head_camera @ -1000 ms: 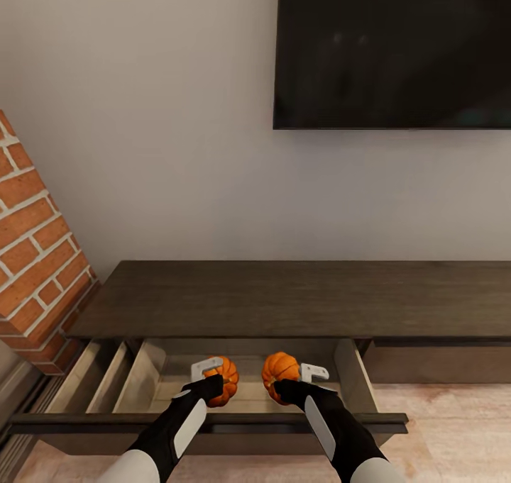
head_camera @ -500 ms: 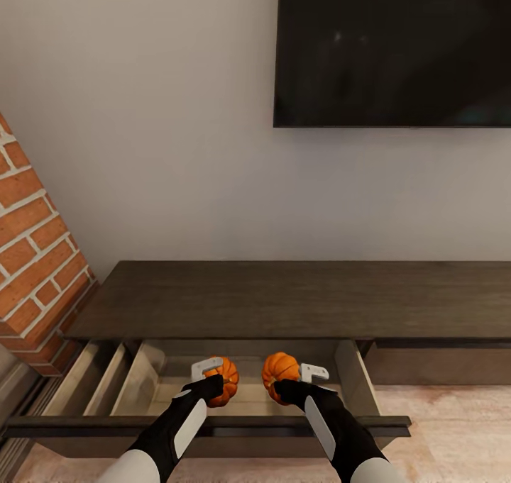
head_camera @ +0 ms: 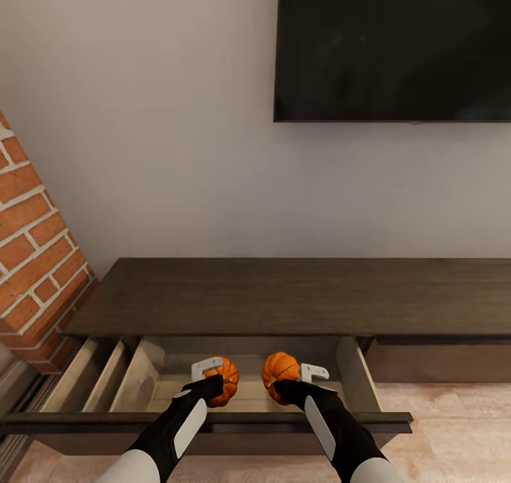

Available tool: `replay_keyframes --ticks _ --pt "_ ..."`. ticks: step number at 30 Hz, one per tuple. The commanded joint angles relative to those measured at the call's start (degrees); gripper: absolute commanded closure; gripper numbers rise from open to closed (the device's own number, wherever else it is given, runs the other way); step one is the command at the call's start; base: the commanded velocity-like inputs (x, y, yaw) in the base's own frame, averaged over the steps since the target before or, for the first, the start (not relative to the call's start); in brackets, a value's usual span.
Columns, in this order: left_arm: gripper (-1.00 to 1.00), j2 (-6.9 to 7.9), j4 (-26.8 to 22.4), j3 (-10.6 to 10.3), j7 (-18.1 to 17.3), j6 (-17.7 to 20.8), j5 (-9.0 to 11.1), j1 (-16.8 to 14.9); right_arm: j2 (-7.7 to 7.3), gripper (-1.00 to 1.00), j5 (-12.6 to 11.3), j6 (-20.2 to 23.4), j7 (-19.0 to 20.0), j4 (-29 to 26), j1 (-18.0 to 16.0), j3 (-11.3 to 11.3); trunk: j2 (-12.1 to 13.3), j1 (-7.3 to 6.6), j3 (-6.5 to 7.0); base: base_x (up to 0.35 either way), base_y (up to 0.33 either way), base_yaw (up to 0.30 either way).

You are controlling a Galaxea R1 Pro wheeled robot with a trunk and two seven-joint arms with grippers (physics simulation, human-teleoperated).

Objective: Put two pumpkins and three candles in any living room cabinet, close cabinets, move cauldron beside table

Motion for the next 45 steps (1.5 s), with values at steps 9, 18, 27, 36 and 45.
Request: replay_keyframes --ticks 9,18,27,36,45 --pt "1.0 0.06 -0.13 -0.39 0.51 0.12 0.5 -0.02 0.0 1.0 -0.61 0.22 -0.52 -0.1 -0.01 0.14 -0.02 -0.01 -0.05 0.06 0.0 0.0" --pt "1.0 0.06 -0.15 -0.39 0.51 0.2 0.5 -0.02 0.0 1.0 -0.61 0.22 -0.52 -0.1 -0.01 0.14 -1.63 0.87 -0.77 0.001 0.0 0.0" --pt "1.0 0.06 -0.14 -0.39 0.51 0.2 0.5 -0.02 0.0 1.0 -0.61 0.22 -0.52 -0.1 -0.01 0.14 -4.03 2.19 -1.85 0.0 0.0 0.0" --pt "1.0 0.06 -0.21 -0.39 0.51 0.2 0.5 -0.02 0.0 -1.0 -0.61 0.22 -0.52 -0.1 -0.01 0.14 -4.03 2.19 -1.85 0.0 0.0 0.0" --pt "-1.0 0.06 -0.21 -0.35 0.51 0.2 0.66 -0.02 0.0 -1.0 -0.61 0.22 -0.52 -0.1 -0.01 0.14 -4.03 2.19 -1.85 0.0 0.0 0.0"
